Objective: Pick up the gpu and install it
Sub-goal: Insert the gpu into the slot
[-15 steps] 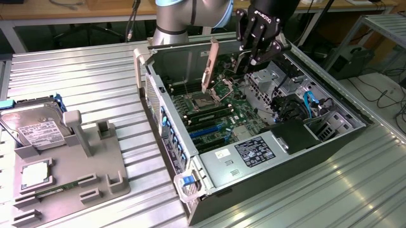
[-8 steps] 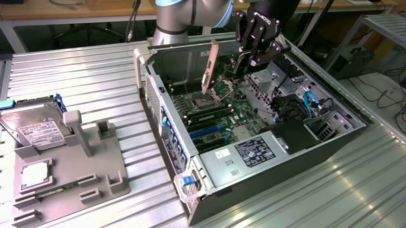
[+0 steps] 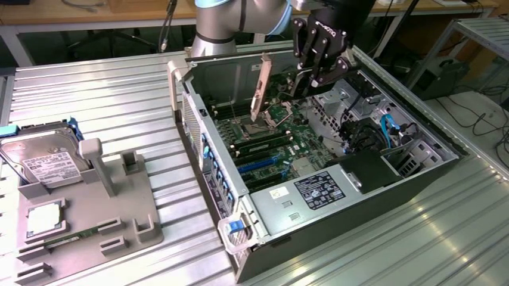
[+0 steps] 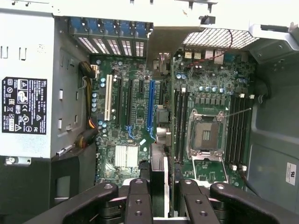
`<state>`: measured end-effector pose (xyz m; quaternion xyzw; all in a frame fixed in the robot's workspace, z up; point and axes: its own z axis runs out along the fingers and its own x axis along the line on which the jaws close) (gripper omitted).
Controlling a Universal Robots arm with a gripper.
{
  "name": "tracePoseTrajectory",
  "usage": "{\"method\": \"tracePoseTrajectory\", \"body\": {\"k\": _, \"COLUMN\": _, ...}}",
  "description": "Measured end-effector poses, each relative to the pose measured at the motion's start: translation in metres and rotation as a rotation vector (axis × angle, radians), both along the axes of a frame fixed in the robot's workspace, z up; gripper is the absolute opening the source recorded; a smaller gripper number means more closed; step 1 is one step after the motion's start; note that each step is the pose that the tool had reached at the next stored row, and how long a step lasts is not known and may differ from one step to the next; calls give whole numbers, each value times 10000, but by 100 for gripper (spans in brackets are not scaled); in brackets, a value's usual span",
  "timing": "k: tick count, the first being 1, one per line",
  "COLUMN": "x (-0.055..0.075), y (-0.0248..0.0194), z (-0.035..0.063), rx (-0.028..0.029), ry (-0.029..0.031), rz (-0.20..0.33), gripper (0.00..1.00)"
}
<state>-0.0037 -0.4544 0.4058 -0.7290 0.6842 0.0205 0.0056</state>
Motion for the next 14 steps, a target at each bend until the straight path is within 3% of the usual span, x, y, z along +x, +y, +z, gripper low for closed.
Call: {"method": "tracePoseTrajectory", "body": {"k": 14, "x": -43, "y": 0, "z": -134, "rx": 2, "ry": -1, "rz": -332, "gripper": 28}}
